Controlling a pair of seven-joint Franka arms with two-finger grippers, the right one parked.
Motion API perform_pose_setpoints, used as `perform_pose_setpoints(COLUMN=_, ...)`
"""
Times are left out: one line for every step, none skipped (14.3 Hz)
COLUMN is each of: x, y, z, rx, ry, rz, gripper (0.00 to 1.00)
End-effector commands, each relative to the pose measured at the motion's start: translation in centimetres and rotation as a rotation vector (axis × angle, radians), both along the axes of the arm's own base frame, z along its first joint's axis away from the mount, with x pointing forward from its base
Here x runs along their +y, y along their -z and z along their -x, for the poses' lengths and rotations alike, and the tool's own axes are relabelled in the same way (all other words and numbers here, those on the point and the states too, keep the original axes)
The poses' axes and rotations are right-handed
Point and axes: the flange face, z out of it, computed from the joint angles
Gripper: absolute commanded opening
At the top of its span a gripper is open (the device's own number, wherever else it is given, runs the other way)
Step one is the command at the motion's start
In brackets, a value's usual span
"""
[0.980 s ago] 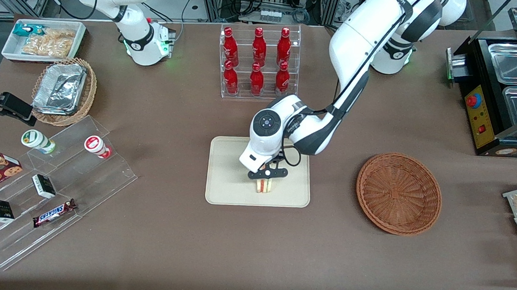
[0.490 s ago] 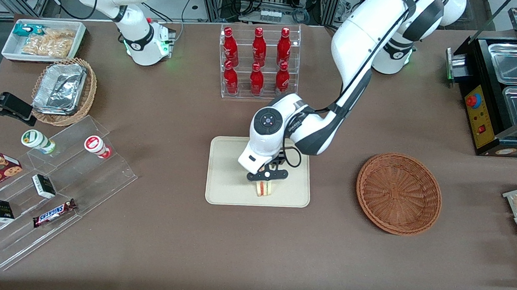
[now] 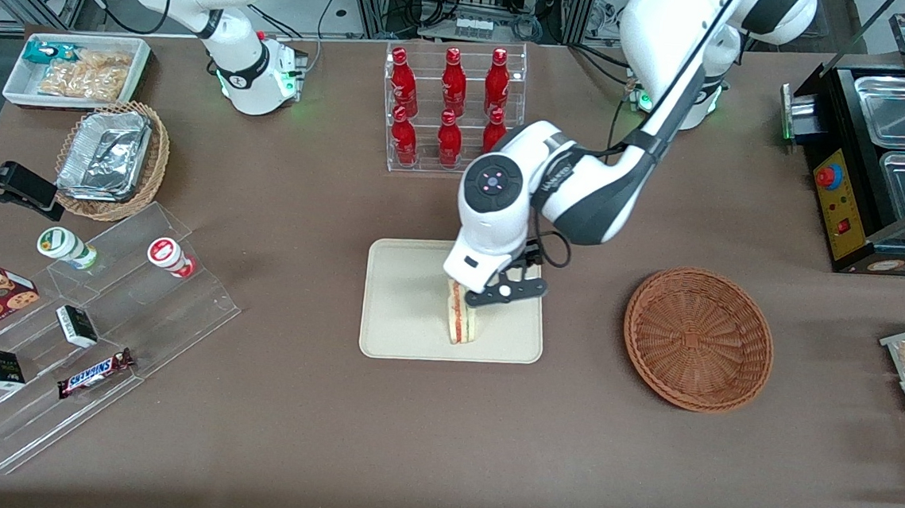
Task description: Place sandwich from basket to tray
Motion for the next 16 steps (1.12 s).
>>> perform_pose_setpoints(x=4.8, y=-1.1, z=-0.7, rx=0.054, ry=-0.059, rz=-0.032, gripper=1.0)
perform_pose_setpoints(x=6.6, y=-1.6, z=-1.2, rx=0.057, ry=-0.069, rz=-0.033, gripper=1.0)
perform_pose_setpoints(x=8.4, y=-1.8, z=-1.3, rx=0.071, ry=-0.049, rz=-0.034, gripper=1.0)
perform_pose_setpoints(x=10.8, y=-2.1, z=-1.7, rx=0.082, ry=-0.035, rz=-0.034, gripper=1.0)
perform_pose_setpoints(x=12.8, y=-2.6, z=-1.8, rx=0.091, ry=-0.019, rz=-0.029, gripper=1.0)
perform_pose_setpoints(x=15.2, y=-3.2, z=-2.0, rx=0.102, ry=-0.011, rz=-0.015, gripper=1.0)
perform_pose_setpoints(x=17.0, y=-3.9, z=-2.1, rx=0.111, ry=0.004, rz=0.0, gripper=1.0)
perform_pose_setpoints(x=18.6, y=-4.5, z=-1.8, rx=0.132, ry=0.032, rz=-0.002, gripper=1.0)
perform_pose_setpoints(x=21.0, y=-5.6, z=-1.9, rx=0.154, ry=0.059, rz=0.001, gripper=1.0)
perform_pose_setpoints(x=22.7, y=-6.6, z=-1.8, rx=0.173, ry=0.097, rz=0.006, gripper=1.0)
perform_pose_setpoints(x=24.8, y=-8.0, z=-1.6, rx=0.18, ry=0.138, rz=0.019, gripper=1.0)
perform_pose_setpoints(x=27.0, y=-9.3, z=-1.2, rx=0.178, ry=0.159, rz=0.029, gripper=1.0)
perform_pose_setpoints(x=28.6, y=-10.9, z=-0.6, rx=0.168, ry=0.195, rz=0.039, gripper=1.0)
perform_pose_setpoints(x=30.2, y=-12.3, z=0.1, rx=0.164, ry=0.223, rz=0.047, gripper=1.0)
perform_pose_setpoints(x=31.8, y=-14.0, z=0.7, rx=0.156, ry=0.253, rz=0.054, gripper=1.0)
perform_pose_setpoints(x=33.6, y=-15.5, z=1.2, rx=0.154, ry=0.294, rz=0.063, gripper=1.0)
